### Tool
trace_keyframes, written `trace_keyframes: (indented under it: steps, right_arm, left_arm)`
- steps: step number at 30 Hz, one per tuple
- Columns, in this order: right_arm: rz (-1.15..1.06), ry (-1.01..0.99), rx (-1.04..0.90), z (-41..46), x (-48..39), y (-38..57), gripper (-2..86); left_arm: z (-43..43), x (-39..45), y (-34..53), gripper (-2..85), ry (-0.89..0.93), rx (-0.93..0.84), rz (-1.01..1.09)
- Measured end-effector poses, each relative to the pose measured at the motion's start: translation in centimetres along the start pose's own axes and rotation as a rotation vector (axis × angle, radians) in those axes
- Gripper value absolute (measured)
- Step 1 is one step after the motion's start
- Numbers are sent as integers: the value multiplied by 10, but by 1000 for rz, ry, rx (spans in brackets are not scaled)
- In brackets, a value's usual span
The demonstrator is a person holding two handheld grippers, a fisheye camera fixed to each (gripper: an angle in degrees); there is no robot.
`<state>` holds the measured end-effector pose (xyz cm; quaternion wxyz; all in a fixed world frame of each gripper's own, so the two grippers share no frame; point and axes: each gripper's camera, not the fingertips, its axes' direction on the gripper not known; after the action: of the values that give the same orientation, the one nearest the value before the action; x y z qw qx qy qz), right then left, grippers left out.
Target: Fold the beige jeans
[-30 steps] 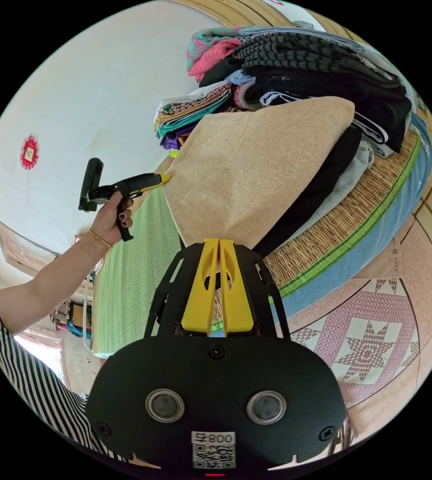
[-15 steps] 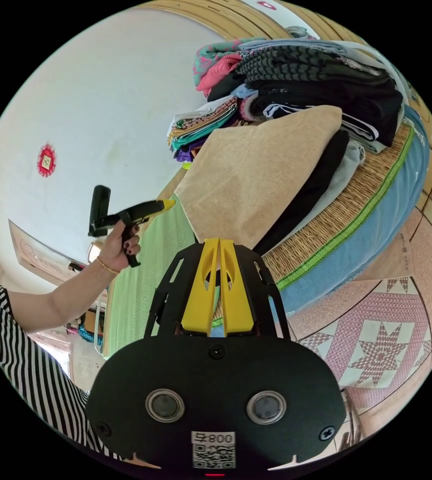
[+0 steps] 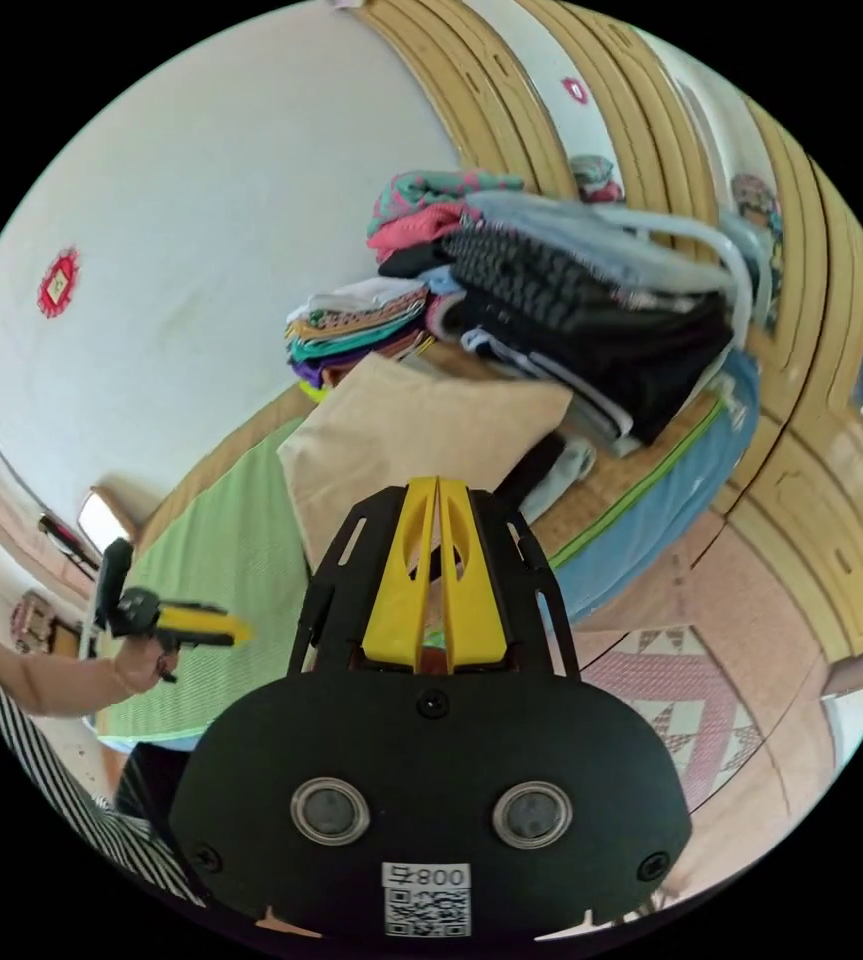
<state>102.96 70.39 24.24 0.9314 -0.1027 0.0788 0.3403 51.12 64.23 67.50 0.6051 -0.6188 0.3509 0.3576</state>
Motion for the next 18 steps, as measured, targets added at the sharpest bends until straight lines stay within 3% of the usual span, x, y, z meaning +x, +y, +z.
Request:
trace_keyframes:
  steps: [6,18]
  right_arm:
    - [-86,181,130,-16,5,-108,52]
    - [-117,347,28,38,-5,-277,102]
  left_arm:
    - [-4,29,30,1,-76,79,-32]
    - [-24,64,92,3,-106,131,-90]
